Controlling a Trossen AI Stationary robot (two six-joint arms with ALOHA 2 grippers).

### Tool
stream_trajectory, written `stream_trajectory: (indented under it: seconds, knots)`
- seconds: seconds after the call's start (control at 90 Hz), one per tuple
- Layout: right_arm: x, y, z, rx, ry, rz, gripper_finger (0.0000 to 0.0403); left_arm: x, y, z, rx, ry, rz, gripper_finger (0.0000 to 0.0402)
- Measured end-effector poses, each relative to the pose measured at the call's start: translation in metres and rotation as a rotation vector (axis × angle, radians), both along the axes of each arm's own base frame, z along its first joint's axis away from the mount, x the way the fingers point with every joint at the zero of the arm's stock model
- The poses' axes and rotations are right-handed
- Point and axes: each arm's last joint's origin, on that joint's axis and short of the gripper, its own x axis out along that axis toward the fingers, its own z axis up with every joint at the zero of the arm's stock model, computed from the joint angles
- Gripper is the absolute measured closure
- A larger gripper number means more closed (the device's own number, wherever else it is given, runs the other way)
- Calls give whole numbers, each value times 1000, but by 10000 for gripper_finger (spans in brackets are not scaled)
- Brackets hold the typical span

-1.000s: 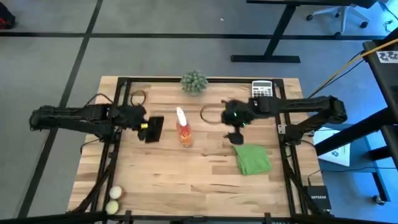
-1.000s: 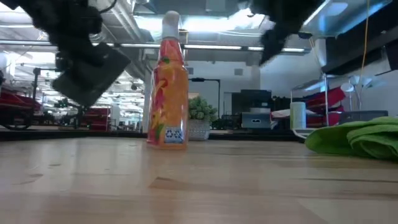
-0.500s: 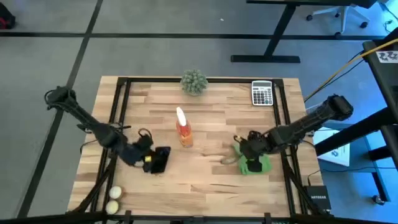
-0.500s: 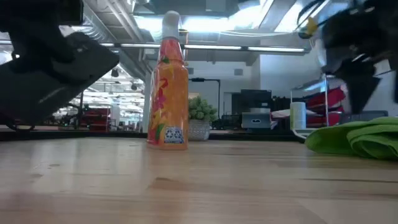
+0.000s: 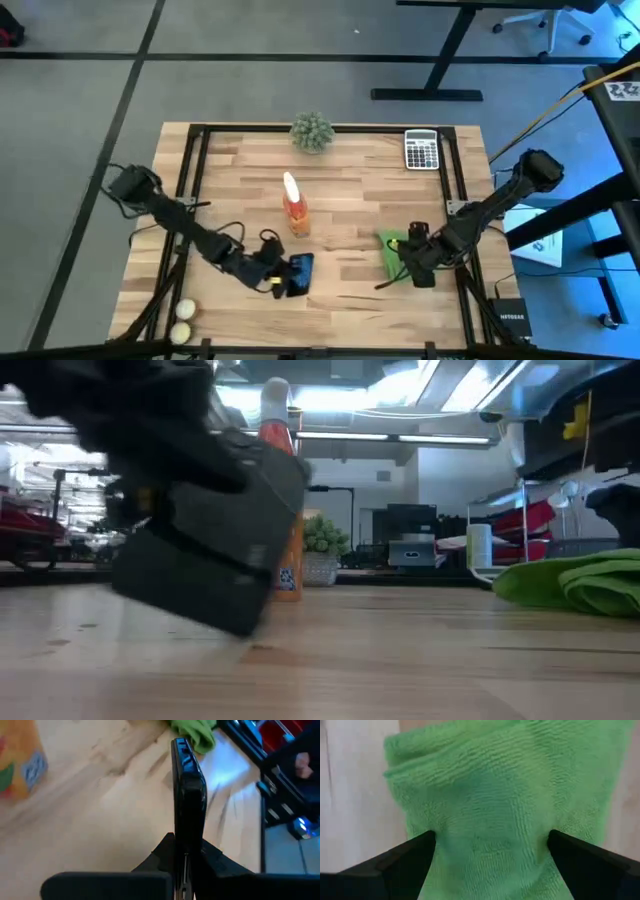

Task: Apply microfiber cloth
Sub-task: Wipe the back of the black cellphone using the green microfiber cloth

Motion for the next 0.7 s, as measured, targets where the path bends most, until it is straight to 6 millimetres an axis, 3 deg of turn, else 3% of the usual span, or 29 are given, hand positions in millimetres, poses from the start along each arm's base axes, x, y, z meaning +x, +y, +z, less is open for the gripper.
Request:
stream_trajectory:
  seconds: [0.1,0.2,0.356,0.489,0.622,0.7]
  knots:
    - [0,2,-5,53,-4,-21,126,16,1,2,40,-18,50,392]
    - [0,5,-8,87,-42,-35,224,32,4,4,49,-64,87,392]
    - [18,17,1,183,-266,-7,377,54,7,0,41,-135,173,392]
    - [43,31,29,204,-601,1,378,62,6,-6,58,-154,208,392]
    - [68,41,49,36,-841,58,392,63,5,-4,75,-182,195,392]
    - [84,40,53,-86,-880,80,396,65,5,2,81,-216,187,392]
